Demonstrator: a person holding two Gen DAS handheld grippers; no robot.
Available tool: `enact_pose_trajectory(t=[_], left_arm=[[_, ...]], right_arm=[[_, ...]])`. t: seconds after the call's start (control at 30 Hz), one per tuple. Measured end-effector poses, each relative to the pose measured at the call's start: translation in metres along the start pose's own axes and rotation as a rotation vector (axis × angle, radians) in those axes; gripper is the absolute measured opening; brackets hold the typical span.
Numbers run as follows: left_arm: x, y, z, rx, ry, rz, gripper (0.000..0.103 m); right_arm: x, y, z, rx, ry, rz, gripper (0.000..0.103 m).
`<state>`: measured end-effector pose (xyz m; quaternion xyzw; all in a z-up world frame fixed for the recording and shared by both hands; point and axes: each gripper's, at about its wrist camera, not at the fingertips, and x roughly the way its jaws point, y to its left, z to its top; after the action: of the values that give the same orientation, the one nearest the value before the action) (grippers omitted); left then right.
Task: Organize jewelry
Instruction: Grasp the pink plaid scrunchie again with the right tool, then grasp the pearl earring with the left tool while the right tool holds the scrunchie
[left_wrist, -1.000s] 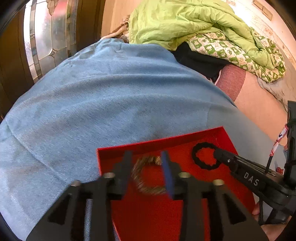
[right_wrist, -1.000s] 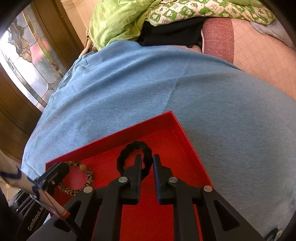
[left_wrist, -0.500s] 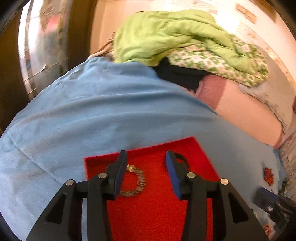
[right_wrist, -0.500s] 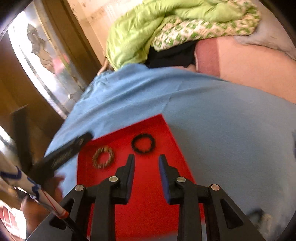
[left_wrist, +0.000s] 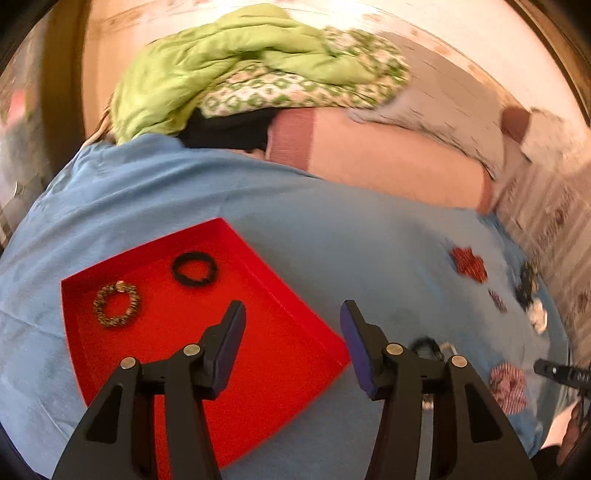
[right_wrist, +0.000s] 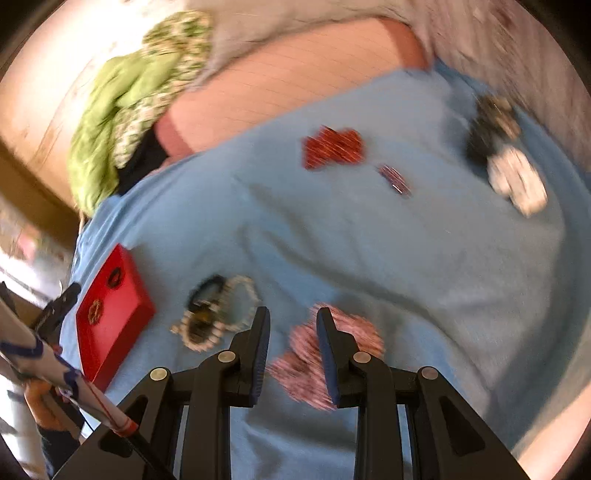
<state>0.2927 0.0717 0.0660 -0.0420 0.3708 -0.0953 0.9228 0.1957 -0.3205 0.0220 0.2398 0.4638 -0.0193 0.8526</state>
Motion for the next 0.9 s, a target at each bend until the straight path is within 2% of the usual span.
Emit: enact_pose_trajectory(t=[0.13,0.23,0.37,0.43,0.57,0.7,0.83,0.9], left_arm=[[0.002,-0.019,-0.01,0.062,0.006,0.003,0.054],[0.006,-0.025,-0.017,0.094,0.021,0.007,0.054],[0.008,-0.025,-0.019,0.108,0.029,0.004,0.054],[0.009,-0.024,-0.019,0.106,0.031,0.001,0.054],[0.009,-0.024,-0.019,0.107,0.029,0.003,0.054],[0.009,-0.024,-0.018,0.106,0.027,0.005,0.054],[0.009,-0.024,-0.016,0.106,0.024,0.008,0.055],[0.009,-0.025,-0.016,0.107,0.024,0.005,0.055]], right_arm=[[0.01,-0.021,-0.001,0.044,0.016,-0.033,0.028],[0.024,-0.037,-0.005,0.09,0.061,-0.072,0.028],[0.037,-0.043,-0.007,0.118,0.088,-0.003,0.028],[0.034,-0.032,-0.006,0.075,0.075,0.025,0.007],[-0.001,0.02,-0.003,-0.122,-0.07,-0.008,0.005],[-0.057,0.088,-0.009,-0.393,-0.29,-0.07,0.004],[-0.1,0.145,-0.036,-0.66,-0.506,-0.138,0.004],[-0.105,0.161,-0.04,-0.708,-0.531,-0.141,0.004]])
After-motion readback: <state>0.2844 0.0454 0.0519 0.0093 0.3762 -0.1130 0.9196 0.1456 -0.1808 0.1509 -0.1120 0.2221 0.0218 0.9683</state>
